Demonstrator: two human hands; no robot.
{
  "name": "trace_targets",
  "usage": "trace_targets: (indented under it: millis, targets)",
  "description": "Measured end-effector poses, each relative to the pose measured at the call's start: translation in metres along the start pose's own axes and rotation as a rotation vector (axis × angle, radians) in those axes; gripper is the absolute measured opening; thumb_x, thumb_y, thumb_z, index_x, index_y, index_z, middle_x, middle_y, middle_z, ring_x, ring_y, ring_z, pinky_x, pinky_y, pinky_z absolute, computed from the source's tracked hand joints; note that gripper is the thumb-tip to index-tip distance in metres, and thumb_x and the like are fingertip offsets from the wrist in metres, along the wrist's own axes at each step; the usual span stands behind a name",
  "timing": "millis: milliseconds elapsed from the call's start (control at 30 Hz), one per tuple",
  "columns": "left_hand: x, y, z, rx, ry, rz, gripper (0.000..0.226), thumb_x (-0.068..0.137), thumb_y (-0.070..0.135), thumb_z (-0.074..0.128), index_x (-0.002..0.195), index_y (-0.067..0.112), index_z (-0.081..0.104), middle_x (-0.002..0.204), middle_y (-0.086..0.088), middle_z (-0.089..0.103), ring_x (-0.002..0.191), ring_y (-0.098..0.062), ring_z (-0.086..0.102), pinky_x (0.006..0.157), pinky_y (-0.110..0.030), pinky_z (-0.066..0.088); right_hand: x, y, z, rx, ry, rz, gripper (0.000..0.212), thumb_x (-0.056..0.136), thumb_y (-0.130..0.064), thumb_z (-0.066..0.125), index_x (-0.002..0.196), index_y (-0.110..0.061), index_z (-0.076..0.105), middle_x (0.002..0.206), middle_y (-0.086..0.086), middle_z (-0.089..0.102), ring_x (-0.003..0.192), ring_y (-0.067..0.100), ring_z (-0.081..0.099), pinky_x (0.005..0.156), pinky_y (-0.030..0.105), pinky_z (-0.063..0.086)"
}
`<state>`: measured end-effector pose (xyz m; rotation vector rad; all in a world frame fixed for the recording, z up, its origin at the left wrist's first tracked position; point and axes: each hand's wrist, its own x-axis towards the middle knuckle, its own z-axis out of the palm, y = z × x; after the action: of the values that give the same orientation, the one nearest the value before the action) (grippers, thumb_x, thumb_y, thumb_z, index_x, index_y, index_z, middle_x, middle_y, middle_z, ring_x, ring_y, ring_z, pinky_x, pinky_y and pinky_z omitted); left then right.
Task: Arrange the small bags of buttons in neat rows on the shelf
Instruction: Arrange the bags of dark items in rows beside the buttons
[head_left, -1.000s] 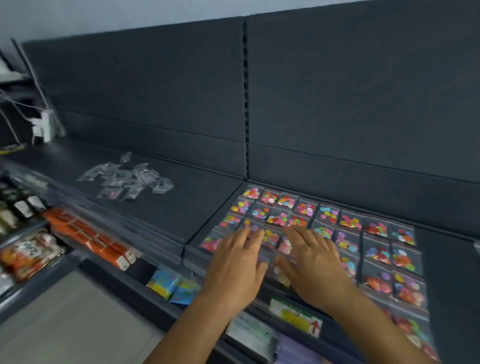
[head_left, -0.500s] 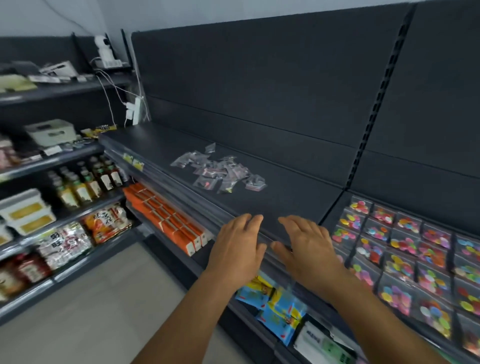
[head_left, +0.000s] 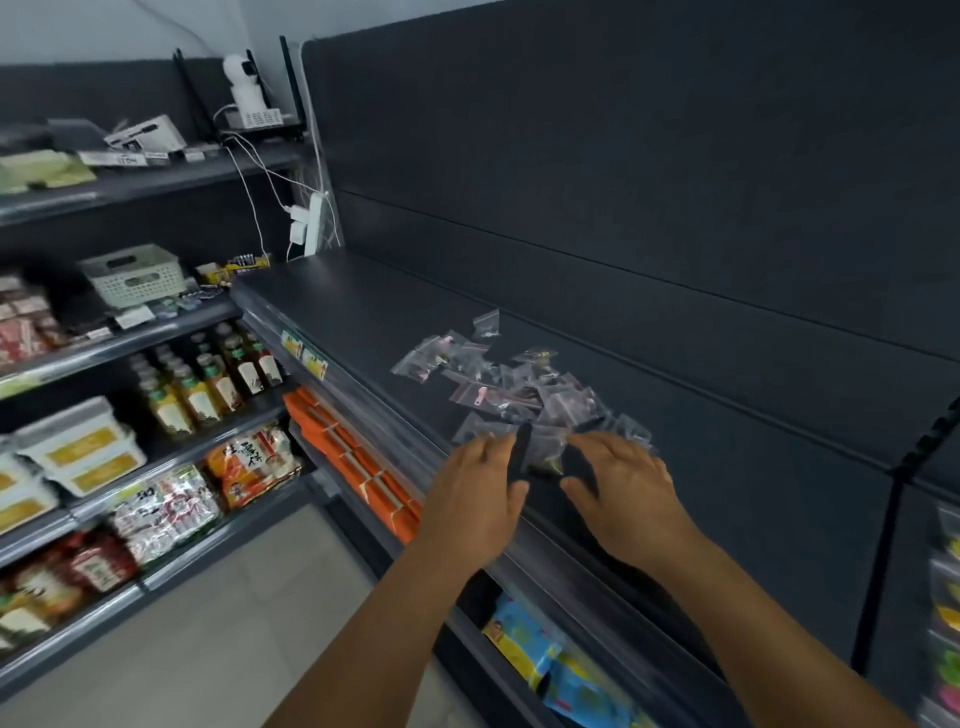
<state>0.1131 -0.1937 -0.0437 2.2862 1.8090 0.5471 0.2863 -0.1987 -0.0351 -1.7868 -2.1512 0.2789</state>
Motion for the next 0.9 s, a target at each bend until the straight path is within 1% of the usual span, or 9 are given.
trace_targets:
  millis: [133, 300, 367, 433, 533, 633, 700, 800, 900]
  targets:
    - [0.037, -0.031, 0.005, 0.037, 0.002, -0.041, 0.05, 0.097, 0.031, 0.045, 0.143, 0.016, 0.032, 0.139, -0.006, 0.043, 0.128, -0.022, 0.037, 0.108, -0.033, 0.031, 0.037, -0.007, 0.014, 0.069, -0.026, 0.102, 0.057, 0.093, -0.04, 0.05, 0.143, -0.019, 0.032, 0.141, 0.008, 0.043, 0.132, 0.027, 0.035, 0.109, 0.036, 0.029]
    - [0.067, -0.049, 0.012, 0.131, -0.048, -0.041, 0.046, 0.099, 0.034, 0.036, 0.143, 0.02, 0.031, 0.135, -0.004, 0.048, 0.122, -0.024, 0.042, 0.102, -0.038, 0.029, 0.059, -0.018, 0.027, 0.064, -0.069, 0.228, 0.06, 0.091, -0.038, 0.053, 0.141, -0.015, 0.03, 0.134, 0.013, 0.045, 0.126, 0.031, 0.039, 0.104, 0.036, 0.033]
    - [0.076, -0.05, 0.01, 0.176, -0.041, -0.019, 0.049, 0.097, 0.034, 0.042, 0.144, 0.025, 0.03, 0.131, -0.001, 0.052, 0.12, -0.023, 0.044, 0.099, -0.038, 0.024, 0.064, -0.022, 0.029, 0.109, -0.041, 0.253, 0.06, 0.089, -0.033, 0.058, 0.139, -0.013, 0.03, 0.126, 0.013, 0.052, 0.12, 0.03, 0.046, 0.099, 0.036, 0.038]
    - [0.083, -0.051, 0.007, 0.149, -0.069, 0.017, 0.054, 0.093, 0.03, 0.054, 0.143, 0.026, 0.033, 0.125, -0.003, 0.055, 0.118, -0.024, 0.047, 0.098, -0.037, 0.029, 0.067, -0.027, 0.029, 0.181, -0.021, 0.28, 0.06, 0.087, -0.025, 0.062, 0.137, -0.013, 0.032, 0.115, 0.012, 0.059, 0.109, 0.028, 0.054, 0.091, 0.036, 0.046]
    - [0.088, -0.053, 0.001, -0.035, -0.151, 0.037, 0.045, 0.09, 0.022, 0.062, 0.133, 0.023, 0.049, 0.119, -0.004, 0.055, 0.108, -0.021, 0.054, 0.087, -0.031, 0.042, 0.067, -0.032, 0.027, 0.293, 0.002, 0.364, 0.046, 0.085, -0.016, 0.065, 0.126, -0.016, 0.043, 0.096, 0.007, 0.064, 0.091, 0.024, 0.061, 0.075, 0.032, 0.051]
    - [0.09, -0.056, -0.001, -0.149, -0.17, 0.064, 0.018, 0.088, 0.021, 0.064, 0.106, 0.021, 0.063, 0.112, -0.001, 0.057, 0.089, -0.013, 0.056, 0.075, -0.022, 0.043, 0.061, -0.033, 0.025, 0.409, 0.056, 0.439, 0.017, 0.084, -0.009, 0.06, 0.098, -0.019, 0.058, 0.077, -0.001, 0.062, 0.07, 0.016, 0.058, 0.055, 0.022, 0.045]
    - [0.089, -0.056, -0.003, -0.239, -0.164, 0.077, 0.007, 0.087, 0.021, 0.066, 0.093, 0.021, 0.063, 0.1, 0.003, 0.062, 0.081, -0.009, 0.057, 0.065, -0.015, 0.041, 0.053, -0.033, 0.023, 0.491, 0.128, 0.473, 0.013, 0.083, -0.006, 0.06, 0.084, -0.018, 0.061, 0.07, -0.002, 0.06, 0.061, 0.011, 0.054, 0.046, 0.015, 0.04]
    - [0.083, -0.045, -0.006, -0.45, -0.168, 0.045, 0.01, 0.084, 0.024, 0.068, 0.085, 0.025, 0.058, 0.084, 0.013, 0.061, 0.073, 0.0, 0.056, 0.051, -0.005, 0.037, 0.036, -0.033, 0.017, 0.626, 0.271, 0.535, 0.014, 0.081, -0.008, 0.062, 0.077, -0.021, 0.063, 0.063, -0.008, 0.06, 0.05, -0.001, 0.051, 0.043, 0.007, 0.037]
    - [0.072, -0.022, -0.008, -0.671, -0.206, 0.044, 0.016, 0.081, 0.026, 0.071, 0.092, 0.03, 0.059, 0.086, 0.02, 0.059, 0.077, 0.004, 0.057, 0.057, -0.003, 0.04, 0.013, -0.034, 0.007, 0.742, 0.429, 0.604, 0.012, 0.081, -0.012, 0.064, 0.078, -0.024, 0.066, 0.061, -0.01, 0.064, 0.047, -0.002, 0.051, 0.044, 0.011, 0.04]
